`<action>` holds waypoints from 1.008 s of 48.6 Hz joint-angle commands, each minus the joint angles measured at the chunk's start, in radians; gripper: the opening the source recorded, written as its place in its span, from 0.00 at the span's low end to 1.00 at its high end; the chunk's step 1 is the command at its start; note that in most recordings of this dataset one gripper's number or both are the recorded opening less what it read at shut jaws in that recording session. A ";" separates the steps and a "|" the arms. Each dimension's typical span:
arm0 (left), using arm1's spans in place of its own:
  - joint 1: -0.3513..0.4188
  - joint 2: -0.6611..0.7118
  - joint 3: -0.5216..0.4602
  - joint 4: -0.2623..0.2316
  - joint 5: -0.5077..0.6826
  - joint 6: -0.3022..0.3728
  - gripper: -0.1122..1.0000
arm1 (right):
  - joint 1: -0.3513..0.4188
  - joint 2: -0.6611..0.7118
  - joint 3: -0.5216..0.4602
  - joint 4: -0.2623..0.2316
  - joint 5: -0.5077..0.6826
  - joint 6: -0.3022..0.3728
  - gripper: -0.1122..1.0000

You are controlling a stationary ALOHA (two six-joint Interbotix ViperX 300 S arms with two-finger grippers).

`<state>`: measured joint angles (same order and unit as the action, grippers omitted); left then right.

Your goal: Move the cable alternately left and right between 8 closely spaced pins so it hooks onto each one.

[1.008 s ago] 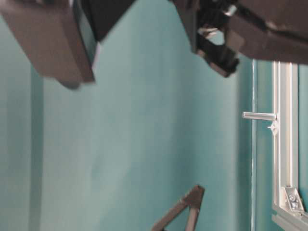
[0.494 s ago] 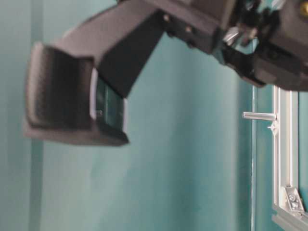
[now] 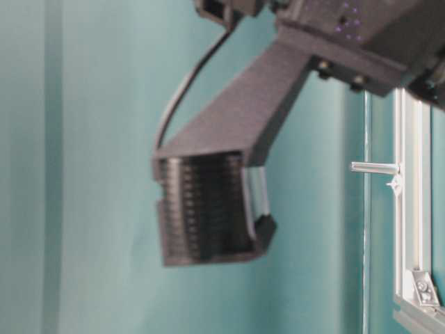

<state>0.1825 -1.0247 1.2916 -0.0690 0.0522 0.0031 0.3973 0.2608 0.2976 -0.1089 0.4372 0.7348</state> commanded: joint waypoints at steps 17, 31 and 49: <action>-0.003 -0.158 0.026 0.005 0.138 0.006 0.41 | 0.034 0.038 -0.091 0.002 0.057 0.005 0.70; -0.021 -0.160 0.029 0.003 0.138 0.005 0.41 | 0.043 0.097 -0.126 0.000 0.089 0.015 0.70; -0.075 -0.160 0.038 0.003 0.138 0.000 0.41 | 0.043 0.121 -0.127 0.000 0.098 0.018 0.65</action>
<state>0.1150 -1.1919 1.3392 -0.0675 0.1948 0.0015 0.4357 0.3973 0.1902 -0.1089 0.5384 0.7517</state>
